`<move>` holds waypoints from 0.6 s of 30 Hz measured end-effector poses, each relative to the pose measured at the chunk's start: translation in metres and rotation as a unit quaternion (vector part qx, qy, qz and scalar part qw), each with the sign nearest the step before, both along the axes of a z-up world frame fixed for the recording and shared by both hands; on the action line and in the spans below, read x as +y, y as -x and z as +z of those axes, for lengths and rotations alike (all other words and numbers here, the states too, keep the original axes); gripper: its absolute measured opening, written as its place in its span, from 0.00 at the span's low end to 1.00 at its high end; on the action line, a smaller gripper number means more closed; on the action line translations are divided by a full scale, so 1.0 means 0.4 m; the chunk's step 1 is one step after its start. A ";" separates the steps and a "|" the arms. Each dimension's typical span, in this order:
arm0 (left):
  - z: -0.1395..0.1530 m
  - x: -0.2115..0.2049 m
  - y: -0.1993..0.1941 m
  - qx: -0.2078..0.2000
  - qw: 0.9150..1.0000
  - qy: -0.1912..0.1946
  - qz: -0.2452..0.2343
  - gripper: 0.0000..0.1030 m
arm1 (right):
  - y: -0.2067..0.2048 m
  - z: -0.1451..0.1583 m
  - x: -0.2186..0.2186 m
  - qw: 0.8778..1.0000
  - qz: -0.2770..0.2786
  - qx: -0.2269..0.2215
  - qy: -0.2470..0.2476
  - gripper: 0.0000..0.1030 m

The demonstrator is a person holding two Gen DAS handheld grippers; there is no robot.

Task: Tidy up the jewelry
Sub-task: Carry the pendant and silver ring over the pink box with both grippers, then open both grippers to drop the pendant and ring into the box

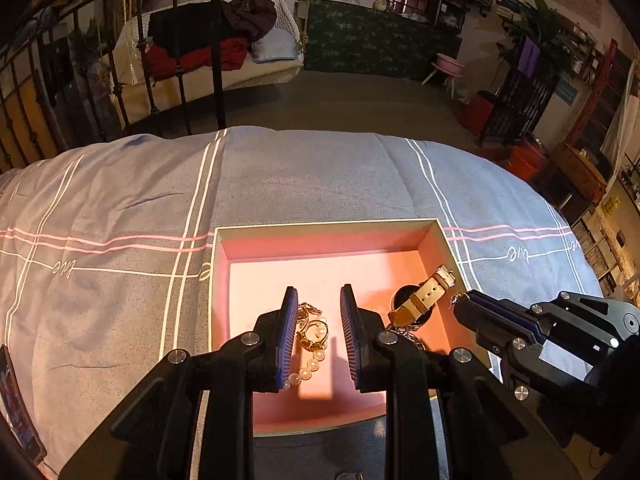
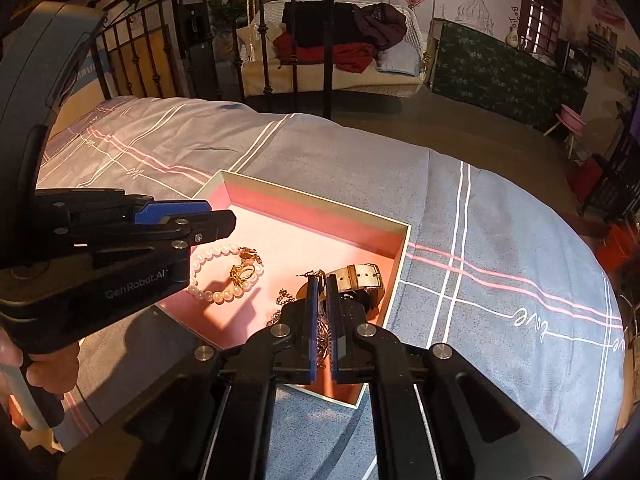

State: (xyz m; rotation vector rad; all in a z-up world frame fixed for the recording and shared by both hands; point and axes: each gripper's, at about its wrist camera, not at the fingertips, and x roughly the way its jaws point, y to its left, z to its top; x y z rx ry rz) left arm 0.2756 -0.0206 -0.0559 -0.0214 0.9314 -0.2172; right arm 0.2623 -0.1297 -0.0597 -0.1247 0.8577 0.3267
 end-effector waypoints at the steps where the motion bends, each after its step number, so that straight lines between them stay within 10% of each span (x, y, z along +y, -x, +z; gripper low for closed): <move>1: -0.002 0.001 -0.003 0.002 1.000 0.001 0.000 0.21 | 0.002 0.001 0.001 1.000 0.001 0.000 -0.001 0.05; 12: -0.003 -0.009 -0.016 0.003 1.000 -0.012 0.001 0.22 | 0.011 0.002 0.013 1.000 0.014 -0.002 0.001 0.05; 15: -0.002 0.000 -0.017 0.001 1.000 -0.022 0.017 0.75 | 0.016 -0.005 0.017 1.000 0.024 0.016 0.004 0.09; 16: 0.004 0.006 -0.011 -0.012 0.999 -0.029 0.023 0.91 | 0.020 -0.008 0.018 0.999 0.018 0.021 0.016 0.29; 18: 0.022 0.017 0.014 -0.037 0.998 -0.040 0.022 0.92 | 0.051 0.003 0.012 0.999 0.007 -0.005 0.038 0.80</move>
